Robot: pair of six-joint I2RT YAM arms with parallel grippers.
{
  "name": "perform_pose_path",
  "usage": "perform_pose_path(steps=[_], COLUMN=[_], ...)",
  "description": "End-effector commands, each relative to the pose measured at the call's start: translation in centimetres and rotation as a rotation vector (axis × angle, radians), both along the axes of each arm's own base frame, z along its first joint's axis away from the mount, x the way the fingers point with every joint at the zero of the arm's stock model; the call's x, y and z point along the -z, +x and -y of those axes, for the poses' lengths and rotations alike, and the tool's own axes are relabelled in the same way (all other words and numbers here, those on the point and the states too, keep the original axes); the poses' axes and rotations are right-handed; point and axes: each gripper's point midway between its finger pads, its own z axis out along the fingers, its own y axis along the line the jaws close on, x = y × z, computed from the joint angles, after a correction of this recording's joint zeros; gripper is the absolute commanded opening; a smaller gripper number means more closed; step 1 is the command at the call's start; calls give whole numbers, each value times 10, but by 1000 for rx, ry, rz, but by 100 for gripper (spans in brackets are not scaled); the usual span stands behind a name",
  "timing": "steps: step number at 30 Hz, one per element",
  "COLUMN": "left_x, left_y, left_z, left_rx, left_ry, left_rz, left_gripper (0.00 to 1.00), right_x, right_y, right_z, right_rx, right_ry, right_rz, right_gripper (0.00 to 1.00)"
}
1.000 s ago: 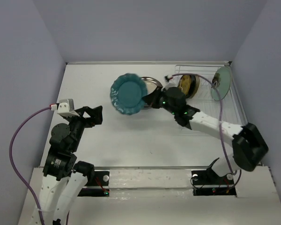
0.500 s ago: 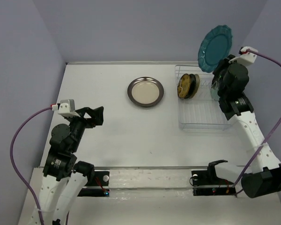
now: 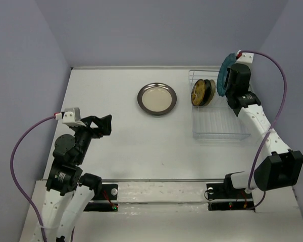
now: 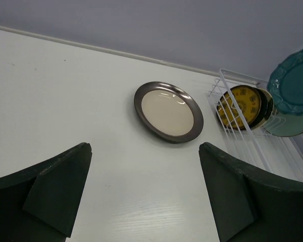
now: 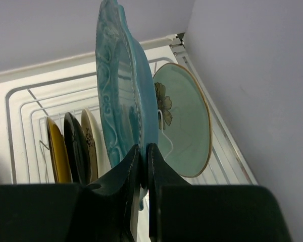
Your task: Load the plates into the dish rack
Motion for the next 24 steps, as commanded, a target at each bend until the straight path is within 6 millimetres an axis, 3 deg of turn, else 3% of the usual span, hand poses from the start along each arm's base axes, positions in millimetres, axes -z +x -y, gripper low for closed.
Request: perform_pose_path(steps=[1, 10, 18, 24], left_x=[-11, -9, -6, 7], left_y=[-2, -1, 0, 7], left_z=[3, 5, 6, 10], left_rx=[20, 30, 31, 34], left_ry=[-4, -8, -7, -25], left_rz=[51, 49, 41, -10], left_gripper=[99, 99, 99, 99], right_x=[-63, -9, 19, 56], right_y=[6, 22, 34, 35], right_z=[5, 5, 2, -7], right_rx=[22, 39, 31, -2], right_ry=[34, 14, 11, 47], right_rz=[245, 115, 52, -31], right_gripper=[7, 7, 7, 7])
